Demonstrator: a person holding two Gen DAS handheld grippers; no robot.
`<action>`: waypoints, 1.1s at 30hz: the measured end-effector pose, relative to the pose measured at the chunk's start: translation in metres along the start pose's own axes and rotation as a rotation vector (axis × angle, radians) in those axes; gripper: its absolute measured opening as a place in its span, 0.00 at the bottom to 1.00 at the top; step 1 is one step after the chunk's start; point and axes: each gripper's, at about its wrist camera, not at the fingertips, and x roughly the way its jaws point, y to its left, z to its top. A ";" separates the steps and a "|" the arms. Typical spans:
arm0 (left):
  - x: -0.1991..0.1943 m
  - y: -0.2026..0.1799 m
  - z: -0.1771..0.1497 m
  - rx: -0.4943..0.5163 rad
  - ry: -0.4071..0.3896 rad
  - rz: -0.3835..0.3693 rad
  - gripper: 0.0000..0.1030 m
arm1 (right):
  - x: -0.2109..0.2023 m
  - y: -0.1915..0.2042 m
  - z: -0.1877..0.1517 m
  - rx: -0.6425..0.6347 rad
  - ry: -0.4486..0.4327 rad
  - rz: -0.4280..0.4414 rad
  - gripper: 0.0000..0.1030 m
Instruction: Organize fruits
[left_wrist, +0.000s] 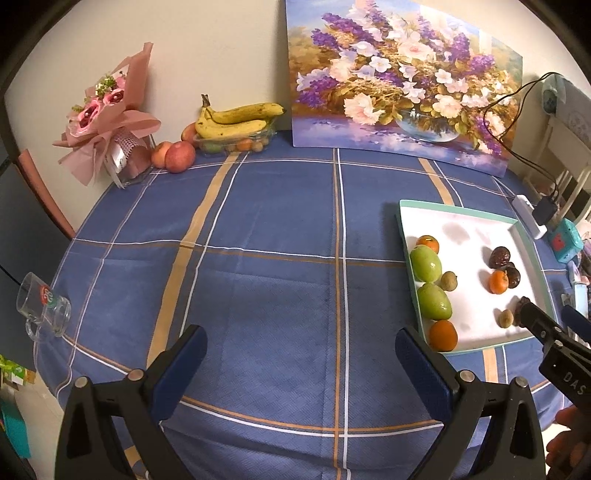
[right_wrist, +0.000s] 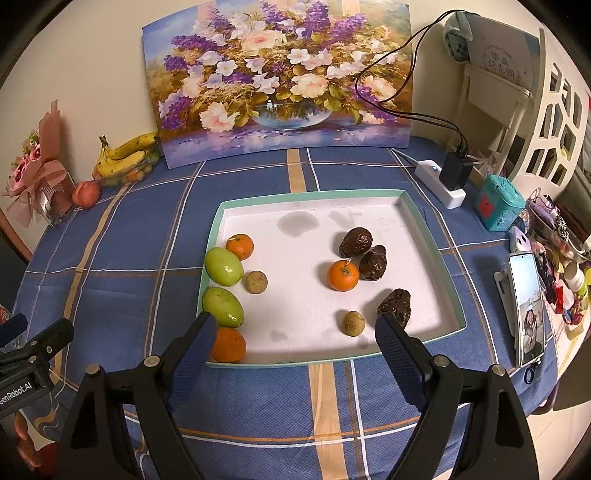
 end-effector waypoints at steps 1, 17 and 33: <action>0.000 0.000 0.000 0.001 0.002 0.000 1.00 | 0.000 0.001 0.000 -0.002 0.001 -0.001 0.85; 0.003 0.001 -0.001 0.002 0.015 -0.004 1.00 | 0.003 0.001 -0.001 -0.007 0.009 -0.003 0.85; 0.004 0.002 -0.001 0.000 0.019 -0.003 1.00 | 0.004 0.002 -0.003 -0.011 0.012 -0.003 0.85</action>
